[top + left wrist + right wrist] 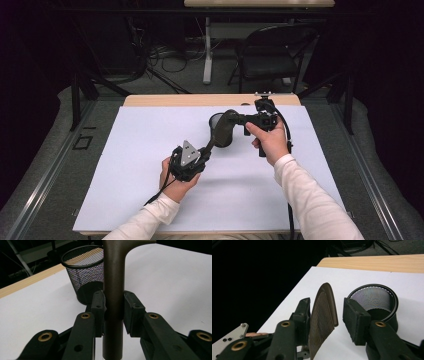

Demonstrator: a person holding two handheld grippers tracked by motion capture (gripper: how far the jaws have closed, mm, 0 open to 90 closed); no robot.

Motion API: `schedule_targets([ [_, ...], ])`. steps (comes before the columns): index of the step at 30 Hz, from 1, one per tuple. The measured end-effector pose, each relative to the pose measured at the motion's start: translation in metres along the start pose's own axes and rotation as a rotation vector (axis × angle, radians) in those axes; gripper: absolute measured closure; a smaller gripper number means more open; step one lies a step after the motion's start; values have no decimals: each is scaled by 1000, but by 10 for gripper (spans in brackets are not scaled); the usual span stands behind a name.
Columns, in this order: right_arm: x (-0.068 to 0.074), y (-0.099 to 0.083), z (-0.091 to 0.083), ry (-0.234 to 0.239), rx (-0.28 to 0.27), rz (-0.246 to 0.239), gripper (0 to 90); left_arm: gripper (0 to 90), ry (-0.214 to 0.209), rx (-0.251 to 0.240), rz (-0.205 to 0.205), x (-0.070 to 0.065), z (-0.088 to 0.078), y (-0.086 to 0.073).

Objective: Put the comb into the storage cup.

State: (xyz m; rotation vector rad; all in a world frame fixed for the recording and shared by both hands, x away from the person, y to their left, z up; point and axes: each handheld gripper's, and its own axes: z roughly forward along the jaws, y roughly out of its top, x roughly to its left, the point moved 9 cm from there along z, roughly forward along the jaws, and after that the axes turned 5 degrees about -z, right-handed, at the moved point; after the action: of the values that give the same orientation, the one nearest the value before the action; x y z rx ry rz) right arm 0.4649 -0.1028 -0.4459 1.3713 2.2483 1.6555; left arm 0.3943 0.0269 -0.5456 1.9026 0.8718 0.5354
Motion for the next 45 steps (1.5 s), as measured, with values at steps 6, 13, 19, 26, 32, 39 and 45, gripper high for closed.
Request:
schedule_targets([
  [6,1,0,2,9,-3,14,636,726,-3,-2,-3,0,0,0],
  [13,3,-1,5,17,-3,19,687,726,-5,-4,-6,-1,0,0],
  [19,4,-1,6,25,-19,23,730,726,-8,-4,-9,-1,0,1],
  [26,4,-1,7,37,-29,33,759,726,-11,-5,-15,-1,-1,1],
  [32,4,-1,8,48,-43,46,787,726,-13,-5,-16,-1,-1,1],
  [39,5,-1,9,58,-54,60,830,726,-16,-7,-22,-1,-1,1],
  [45,5,-1,9,80,-67,78,847,726,-19,-7,-26,-1,-1,1],
])
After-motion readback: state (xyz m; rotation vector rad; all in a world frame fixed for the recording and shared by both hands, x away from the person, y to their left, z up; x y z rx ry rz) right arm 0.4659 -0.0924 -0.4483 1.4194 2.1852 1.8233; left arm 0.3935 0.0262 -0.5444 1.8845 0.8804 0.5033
